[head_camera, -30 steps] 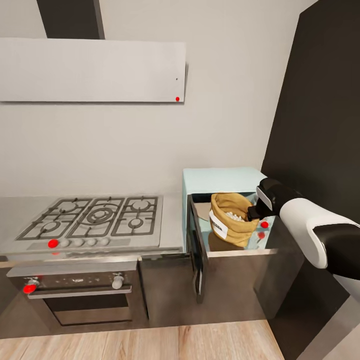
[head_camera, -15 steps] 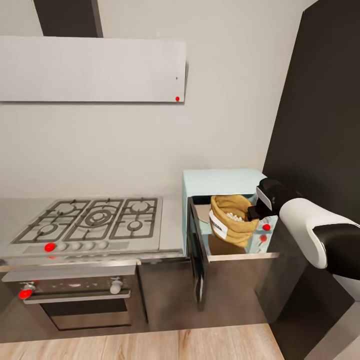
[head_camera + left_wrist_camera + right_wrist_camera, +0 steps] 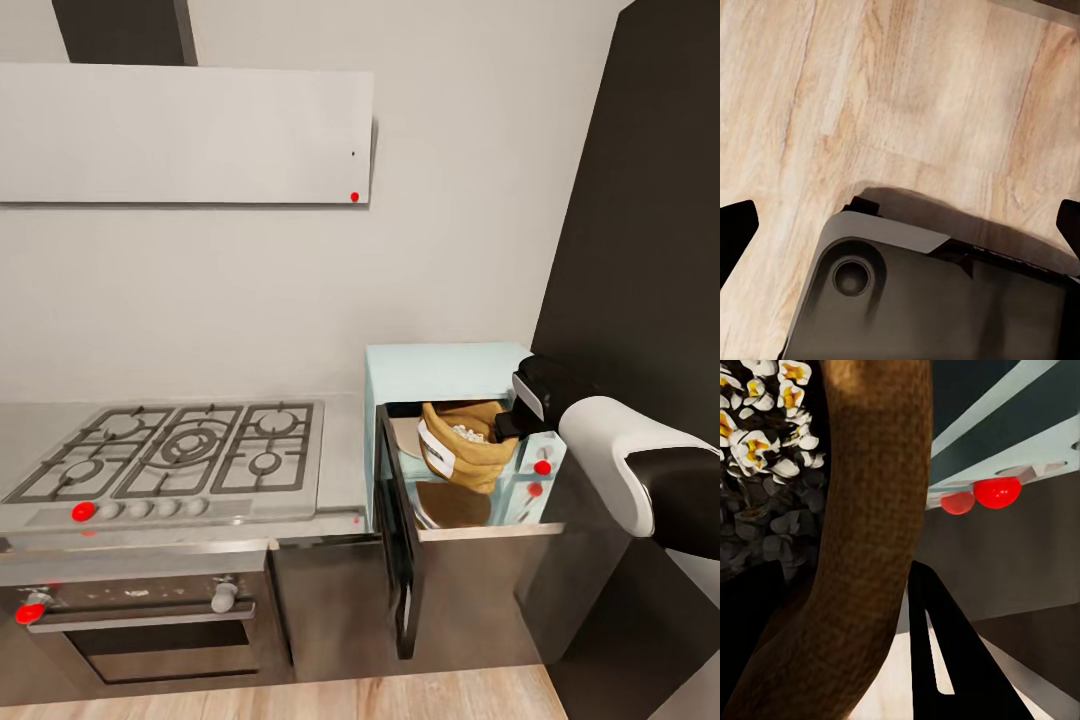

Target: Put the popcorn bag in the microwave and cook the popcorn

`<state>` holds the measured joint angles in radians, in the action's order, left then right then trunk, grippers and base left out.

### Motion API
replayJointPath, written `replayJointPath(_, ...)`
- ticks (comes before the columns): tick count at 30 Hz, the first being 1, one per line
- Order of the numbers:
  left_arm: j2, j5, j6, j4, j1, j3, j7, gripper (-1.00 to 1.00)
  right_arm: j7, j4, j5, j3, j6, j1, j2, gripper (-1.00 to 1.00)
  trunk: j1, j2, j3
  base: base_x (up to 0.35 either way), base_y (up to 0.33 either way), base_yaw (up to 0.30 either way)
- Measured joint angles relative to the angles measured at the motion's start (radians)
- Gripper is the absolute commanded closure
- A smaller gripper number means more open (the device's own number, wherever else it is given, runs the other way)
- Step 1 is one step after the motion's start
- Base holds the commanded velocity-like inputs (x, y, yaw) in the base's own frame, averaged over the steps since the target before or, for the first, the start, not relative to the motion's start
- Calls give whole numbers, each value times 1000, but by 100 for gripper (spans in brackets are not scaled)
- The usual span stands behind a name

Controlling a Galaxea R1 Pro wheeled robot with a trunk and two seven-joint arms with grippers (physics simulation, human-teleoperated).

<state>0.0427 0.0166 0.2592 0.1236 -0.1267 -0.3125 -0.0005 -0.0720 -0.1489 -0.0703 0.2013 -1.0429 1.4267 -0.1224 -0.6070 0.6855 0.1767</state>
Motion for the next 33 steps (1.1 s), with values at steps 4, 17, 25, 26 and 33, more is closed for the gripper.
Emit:
replayJointPath(4,0,0,0,0,0,1,0,-100,0,0,0,0,0,0,0,100,0,0,0,91,0,0)
replayJointPath(17,0,0,0,1,0,0,-1,-100,0,0,0,0,0,0,0,100,0,0,0,75,0,0)
replayJointPath(25,0,0,0,0,-1,-1,-1,-100,0,0,1,0,0,0,0,100,0,0,0,140,0,0)
replayJointPath(26,0,0,0,0,0,-1,-1,-100,0,1,1,0,0,0,0,100,0,0,0,32,0,0)
replayJointPath(33,0,0,0,0,-1,0,-1,-100,0,1,1,0,0,0,0,100,0,0,0,5,0,0)
